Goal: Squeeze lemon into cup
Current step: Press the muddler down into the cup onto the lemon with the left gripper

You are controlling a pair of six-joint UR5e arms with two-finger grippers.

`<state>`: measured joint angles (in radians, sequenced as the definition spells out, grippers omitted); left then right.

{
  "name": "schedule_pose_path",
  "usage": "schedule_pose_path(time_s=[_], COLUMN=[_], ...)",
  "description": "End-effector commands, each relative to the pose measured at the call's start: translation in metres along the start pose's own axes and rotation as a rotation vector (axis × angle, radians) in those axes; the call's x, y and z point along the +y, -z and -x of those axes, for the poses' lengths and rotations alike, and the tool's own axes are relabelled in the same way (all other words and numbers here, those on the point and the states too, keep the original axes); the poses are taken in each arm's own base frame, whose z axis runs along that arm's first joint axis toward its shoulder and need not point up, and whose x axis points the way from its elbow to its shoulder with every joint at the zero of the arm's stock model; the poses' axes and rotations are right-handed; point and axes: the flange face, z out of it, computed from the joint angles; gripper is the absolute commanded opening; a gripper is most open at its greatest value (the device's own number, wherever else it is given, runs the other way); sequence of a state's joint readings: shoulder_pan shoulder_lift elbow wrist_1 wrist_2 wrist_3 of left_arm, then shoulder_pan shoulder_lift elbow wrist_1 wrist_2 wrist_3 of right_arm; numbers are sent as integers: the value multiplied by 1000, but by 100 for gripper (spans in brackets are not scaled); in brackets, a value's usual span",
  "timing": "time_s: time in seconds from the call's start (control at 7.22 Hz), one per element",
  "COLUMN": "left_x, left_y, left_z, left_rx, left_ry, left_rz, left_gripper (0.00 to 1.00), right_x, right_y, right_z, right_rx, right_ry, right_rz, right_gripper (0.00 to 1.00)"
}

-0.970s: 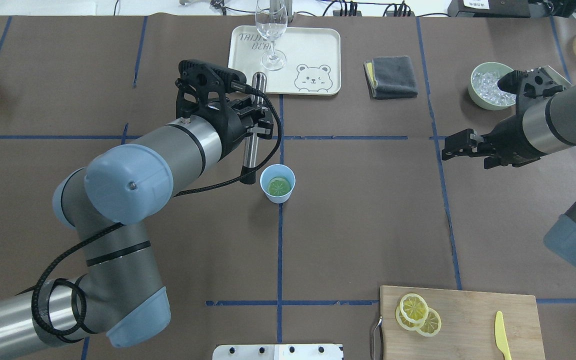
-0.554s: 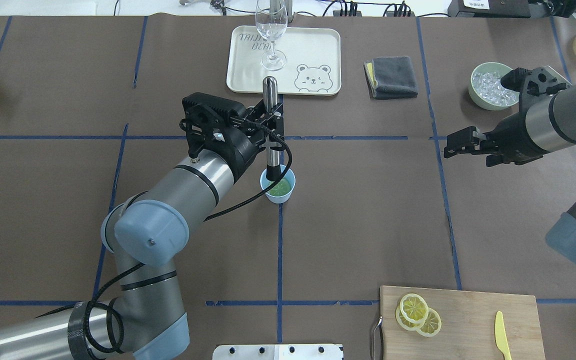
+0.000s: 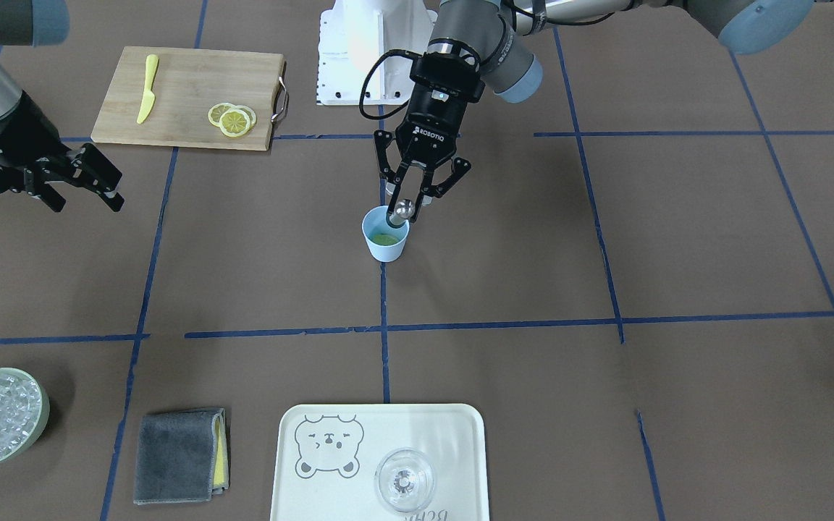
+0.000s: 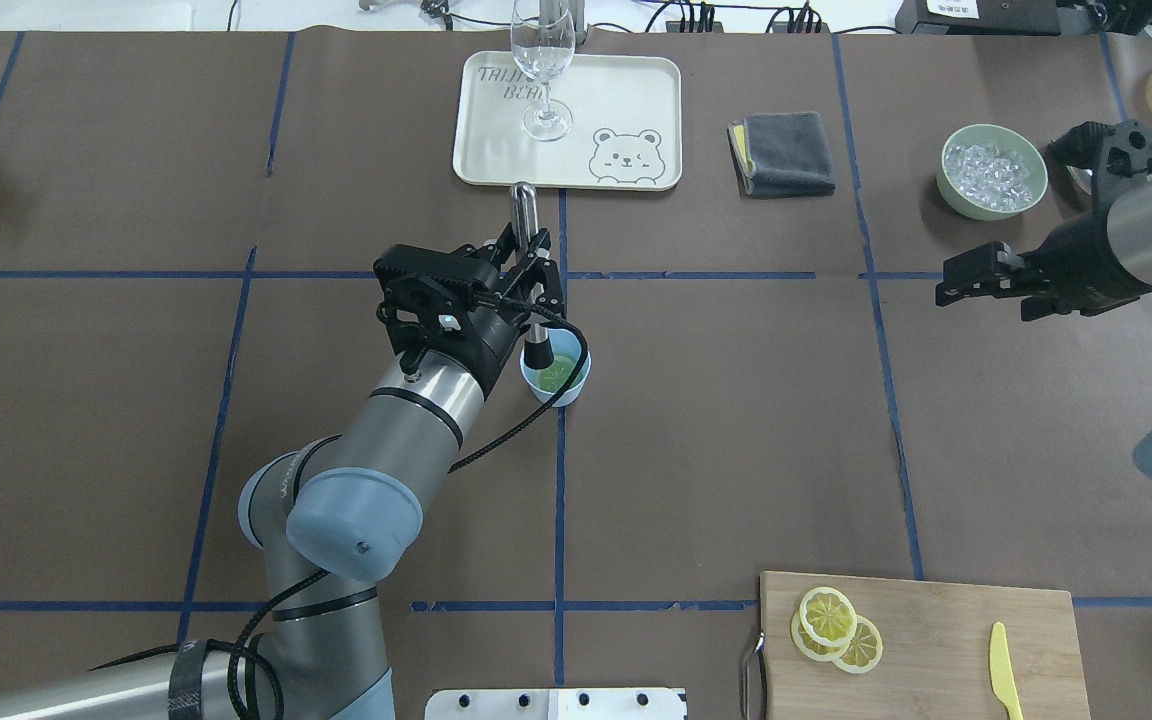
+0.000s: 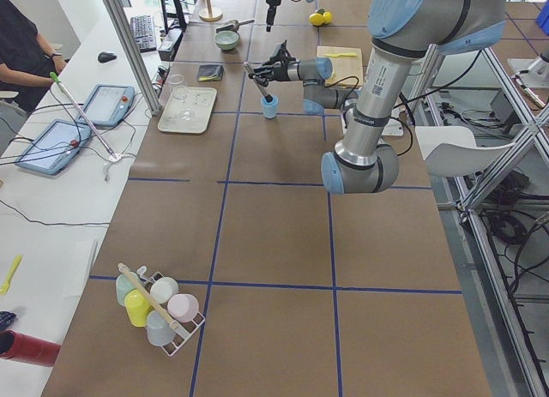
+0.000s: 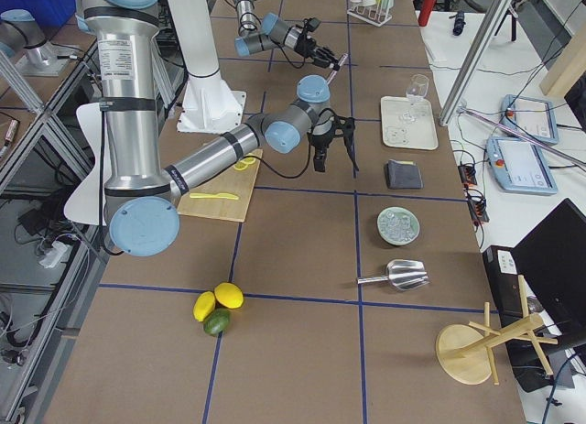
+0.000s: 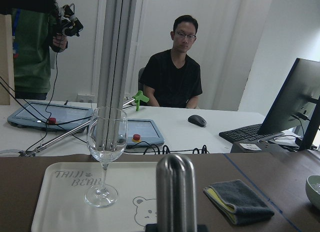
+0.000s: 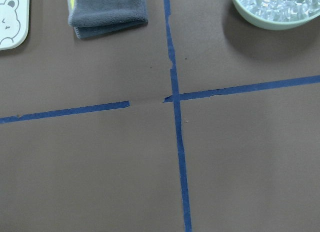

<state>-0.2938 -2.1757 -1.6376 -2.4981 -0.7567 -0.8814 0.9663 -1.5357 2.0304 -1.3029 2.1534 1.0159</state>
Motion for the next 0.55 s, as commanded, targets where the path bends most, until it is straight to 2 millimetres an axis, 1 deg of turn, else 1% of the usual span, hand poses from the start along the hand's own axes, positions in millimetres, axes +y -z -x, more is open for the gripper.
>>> schedule_pose_path(time_s=[0.0,0.14,0.28,0.42], left_x=[6,12,18,26], left_y=[-3,-9,-10,-13], left_z=[-6,-9,-18,-17], left_rx=[-3,-9,-4,-10], left_ry=[-4,-9,-10,-21], left_rz=[3,8,16,25], left_gripper=[0,0,0,0], right_x=[-5,-5,-5,-5], right_y=[1,1,0,0], right_z=[-20,-21,-22,-22], right_rx=[10,11,13,13], right_ry=[32,30,29,28], right_rz=[13,13,15,14], right_gripper=[100,100,100,100])
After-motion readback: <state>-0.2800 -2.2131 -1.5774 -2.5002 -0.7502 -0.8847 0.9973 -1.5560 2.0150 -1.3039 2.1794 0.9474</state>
